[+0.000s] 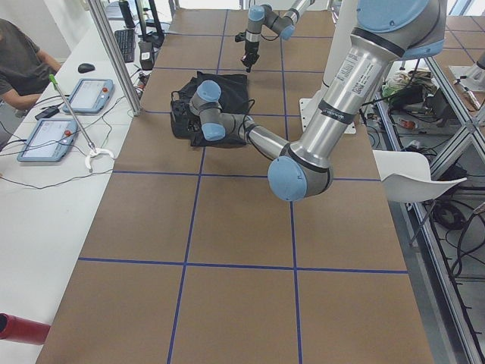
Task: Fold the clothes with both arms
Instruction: 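Move the right gripper down to the folded shirt's side edge, then grasp the black shirt's side edge with the right gripper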
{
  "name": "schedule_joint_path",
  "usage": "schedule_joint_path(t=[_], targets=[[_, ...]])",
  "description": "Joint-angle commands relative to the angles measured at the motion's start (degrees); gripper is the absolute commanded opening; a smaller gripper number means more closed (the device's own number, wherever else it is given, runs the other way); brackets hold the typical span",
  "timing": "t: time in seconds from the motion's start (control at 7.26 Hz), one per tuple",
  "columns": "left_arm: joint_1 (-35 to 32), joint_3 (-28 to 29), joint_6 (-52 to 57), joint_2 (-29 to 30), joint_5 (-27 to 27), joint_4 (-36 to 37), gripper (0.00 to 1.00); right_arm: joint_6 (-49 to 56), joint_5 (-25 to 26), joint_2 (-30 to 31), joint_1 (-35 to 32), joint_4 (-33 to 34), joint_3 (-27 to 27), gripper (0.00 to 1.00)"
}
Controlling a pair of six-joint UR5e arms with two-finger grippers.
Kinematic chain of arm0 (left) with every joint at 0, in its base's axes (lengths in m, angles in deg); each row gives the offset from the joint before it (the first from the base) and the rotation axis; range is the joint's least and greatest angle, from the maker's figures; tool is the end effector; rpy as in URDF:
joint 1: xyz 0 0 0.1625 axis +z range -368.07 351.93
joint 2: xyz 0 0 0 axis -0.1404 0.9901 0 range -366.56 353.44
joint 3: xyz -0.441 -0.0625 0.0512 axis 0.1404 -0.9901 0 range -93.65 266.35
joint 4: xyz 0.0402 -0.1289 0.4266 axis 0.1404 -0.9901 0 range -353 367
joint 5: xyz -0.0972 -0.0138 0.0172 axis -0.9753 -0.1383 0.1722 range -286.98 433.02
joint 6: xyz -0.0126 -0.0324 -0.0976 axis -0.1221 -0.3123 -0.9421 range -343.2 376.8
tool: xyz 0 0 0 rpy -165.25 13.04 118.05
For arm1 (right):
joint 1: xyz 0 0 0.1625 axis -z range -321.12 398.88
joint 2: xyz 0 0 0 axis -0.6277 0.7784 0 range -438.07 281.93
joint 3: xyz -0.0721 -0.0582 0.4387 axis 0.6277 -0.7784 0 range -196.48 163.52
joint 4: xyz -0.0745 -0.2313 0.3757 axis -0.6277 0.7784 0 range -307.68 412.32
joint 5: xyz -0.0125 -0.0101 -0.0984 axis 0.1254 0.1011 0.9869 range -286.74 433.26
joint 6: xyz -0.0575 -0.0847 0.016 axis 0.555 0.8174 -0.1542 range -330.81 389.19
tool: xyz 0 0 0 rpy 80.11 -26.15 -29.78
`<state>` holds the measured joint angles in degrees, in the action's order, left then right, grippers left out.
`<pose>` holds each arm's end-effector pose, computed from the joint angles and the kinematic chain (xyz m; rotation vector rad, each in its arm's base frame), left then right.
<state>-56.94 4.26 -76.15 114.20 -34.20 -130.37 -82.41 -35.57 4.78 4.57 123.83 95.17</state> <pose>0.4159 -0.6322 0.3216 0.2370 1.2417 -0.5996 -0.4143 -0.4037 0.3949 -0.2231 -0.8698 0.7760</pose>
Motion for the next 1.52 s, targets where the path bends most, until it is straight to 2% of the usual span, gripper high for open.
schedule_joint_path(t=[0.0,0.14,0.28,0.41,0.96,1.24,1.38], targets=[[0.0,0.0,0.0,-0.1,0.0,0.0,0.57,-0.4,0.1,1.4,0.2,0.0,1.4,0.0],[0.0,-0.1,0.0,-0.1,0.0,0.0,0.57,-0.3,0.2,0.8,0.4,-0.1,0.4,0.34],[0.0,-0.1,-0.2,-0.1,0.0,0.0,0.57,-0.3,1.2,-1.1,0.5,-0.1,-1.5,0.63],[0.0,-0.1,-0.3,-0.1,0.1,0.0,0.57,-0.3,2.3,-3.1,0.5,-0.1,-4.1,0.76],[0.0,-0.1,-0.4,-0.1,0.2,0.0,0.57,0.0,2.4,-3.9,0.7,-0.1,-5.7,0.75],[0.0,-0.1,-0.4,-0.2,0.2,0.0,0.58,0.1,2.5,-5.2,0.7,-0.1,-7.4,0.7],[0.0,-0.1,-0.5,-0.2,0.2,0.0,0.58,0.1,2.5,-5.8,0.7,-0.1,-8.2,0.63]])
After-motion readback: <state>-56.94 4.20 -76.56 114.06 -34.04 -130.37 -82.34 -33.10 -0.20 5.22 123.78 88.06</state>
